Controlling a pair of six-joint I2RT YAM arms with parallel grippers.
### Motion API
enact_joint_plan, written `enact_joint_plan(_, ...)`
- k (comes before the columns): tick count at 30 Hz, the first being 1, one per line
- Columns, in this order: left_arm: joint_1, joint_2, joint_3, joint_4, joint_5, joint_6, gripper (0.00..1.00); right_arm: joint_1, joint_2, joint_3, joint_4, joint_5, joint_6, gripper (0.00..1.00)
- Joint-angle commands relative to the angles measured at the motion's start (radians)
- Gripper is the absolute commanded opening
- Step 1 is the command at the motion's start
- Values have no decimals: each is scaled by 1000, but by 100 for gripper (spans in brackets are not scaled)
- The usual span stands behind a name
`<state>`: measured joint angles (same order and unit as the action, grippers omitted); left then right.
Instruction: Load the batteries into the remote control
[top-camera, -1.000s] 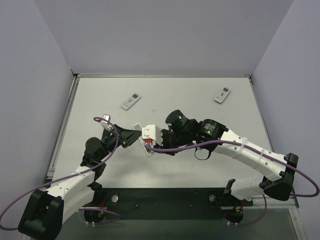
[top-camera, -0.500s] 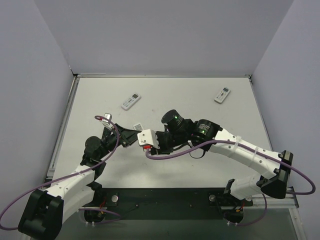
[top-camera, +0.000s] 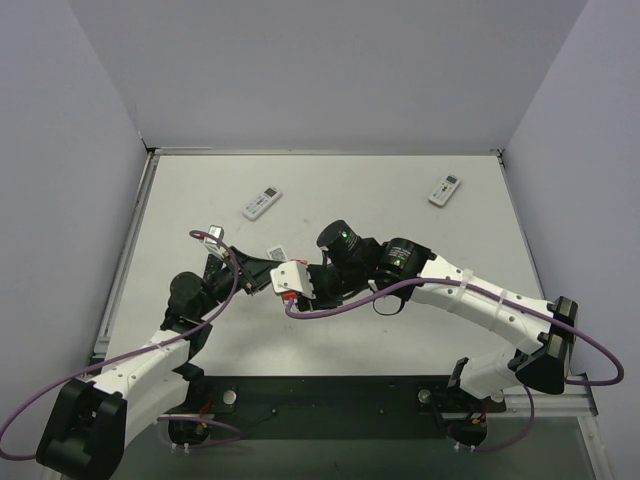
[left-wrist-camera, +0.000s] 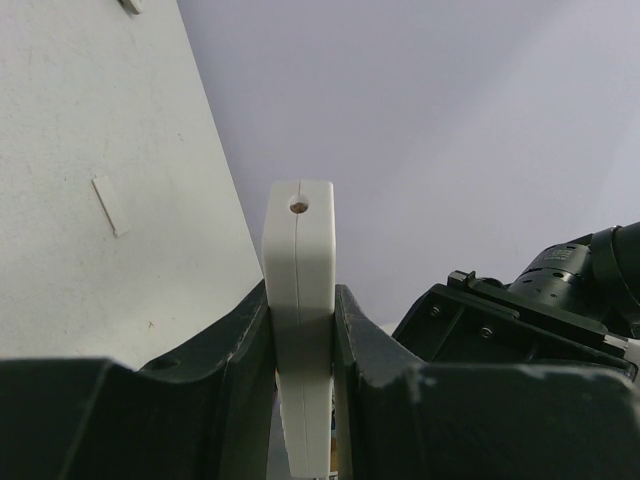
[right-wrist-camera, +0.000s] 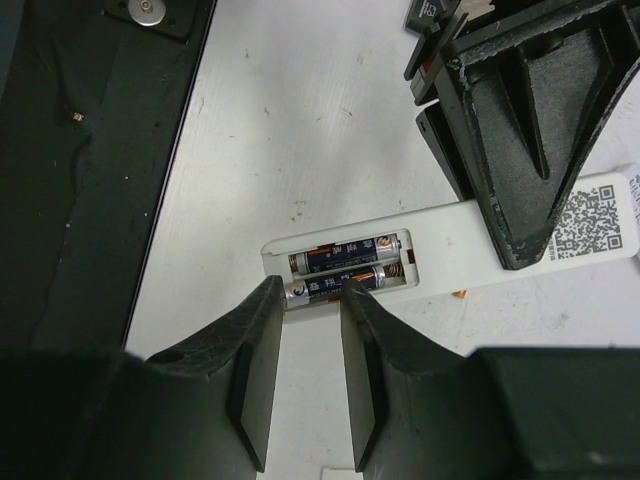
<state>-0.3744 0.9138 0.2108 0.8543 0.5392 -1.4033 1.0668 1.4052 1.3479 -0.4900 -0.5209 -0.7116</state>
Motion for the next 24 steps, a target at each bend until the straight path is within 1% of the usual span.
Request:
enact_joint_plan(1,-4,-10,48,46,15,10,0,7,15,5,-19,-39,-20,25)
enact_joint_plan(12,-4,-9,55,48,16,7,0,16,38,3,-41,1,-28,25)
enact_joint_plan(13,-4,-9,55,48,16,7,0,18,40,3,-41,4,-28,23)
enact_joint_plan(17,-6,-9,59,48,19,7,0,19,54,8,-42,25,-29,22)
enact_joint_plan(24,-6,-15,61,48,19,4,0,24,70,23,-33,107,-2,22)
